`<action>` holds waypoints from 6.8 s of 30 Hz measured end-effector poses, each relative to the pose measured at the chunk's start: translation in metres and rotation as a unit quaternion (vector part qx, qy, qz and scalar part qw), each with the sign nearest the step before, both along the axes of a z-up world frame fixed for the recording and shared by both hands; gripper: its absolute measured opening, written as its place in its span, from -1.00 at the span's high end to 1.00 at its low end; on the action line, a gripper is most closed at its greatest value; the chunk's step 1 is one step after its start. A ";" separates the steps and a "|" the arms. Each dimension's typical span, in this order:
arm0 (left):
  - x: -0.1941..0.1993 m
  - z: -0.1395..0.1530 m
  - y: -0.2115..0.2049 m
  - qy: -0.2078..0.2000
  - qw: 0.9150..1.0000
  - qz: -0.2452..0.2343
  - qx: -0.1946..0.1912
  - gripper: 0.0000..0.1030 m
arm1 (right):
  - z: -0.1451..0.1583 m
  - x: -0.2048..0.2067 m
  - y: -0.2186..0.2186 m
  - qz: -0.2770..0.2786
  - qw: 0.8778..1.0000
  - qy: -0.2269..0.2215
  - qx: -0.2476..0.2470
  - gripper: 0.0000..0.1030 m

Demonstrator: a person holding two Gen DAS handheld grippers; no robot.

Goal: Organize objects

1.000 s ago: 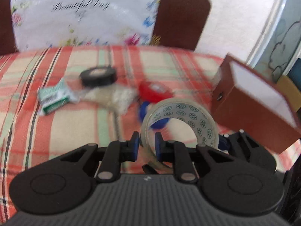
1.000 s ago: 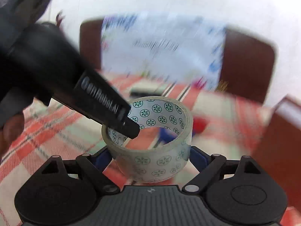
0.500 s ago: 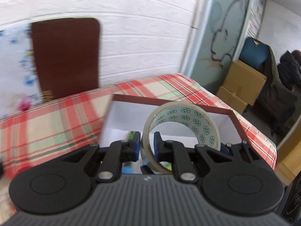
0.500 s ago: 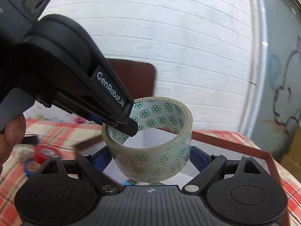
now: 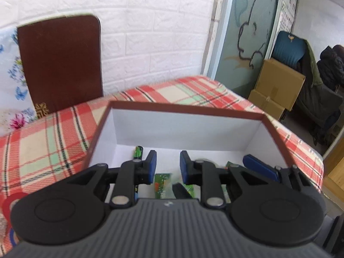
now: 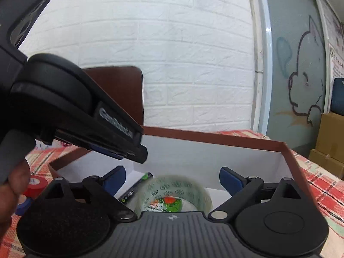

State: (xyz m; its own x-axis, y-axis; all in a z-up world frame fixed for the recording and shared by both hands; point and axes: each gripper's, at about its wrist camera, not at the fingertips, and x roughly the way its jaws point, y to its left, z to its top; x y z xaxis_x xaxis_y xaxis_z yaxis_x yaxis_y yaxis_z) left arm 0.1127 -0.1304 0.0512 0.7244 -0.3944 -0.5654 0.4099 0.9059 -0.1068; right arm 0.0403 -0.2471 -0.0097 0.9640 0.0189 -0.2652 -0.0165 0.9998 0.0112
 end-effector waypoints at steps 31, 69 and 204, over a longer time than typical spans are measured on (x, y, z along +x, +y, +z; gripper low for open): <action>-0.110 -0.032 0.115 0.014 0.990 0.134 0.052 0.39 | -0.008 -0.102 0.066 0.026 0.999 0.013 0.038 -0.82; -0.123 -0.090 0.248 0.015 0.951 0.295 0.090 0.20 | -0.020 -0.109 0.141 0.087 0.994 0.066 -0.012 -0.81; -0.149 -0.122 0.398 -0.041 0.886 0.461 -0.041 0.14 | -0.049 0.021 0.378 0.364 0.922 0.089 -0.095 -0.23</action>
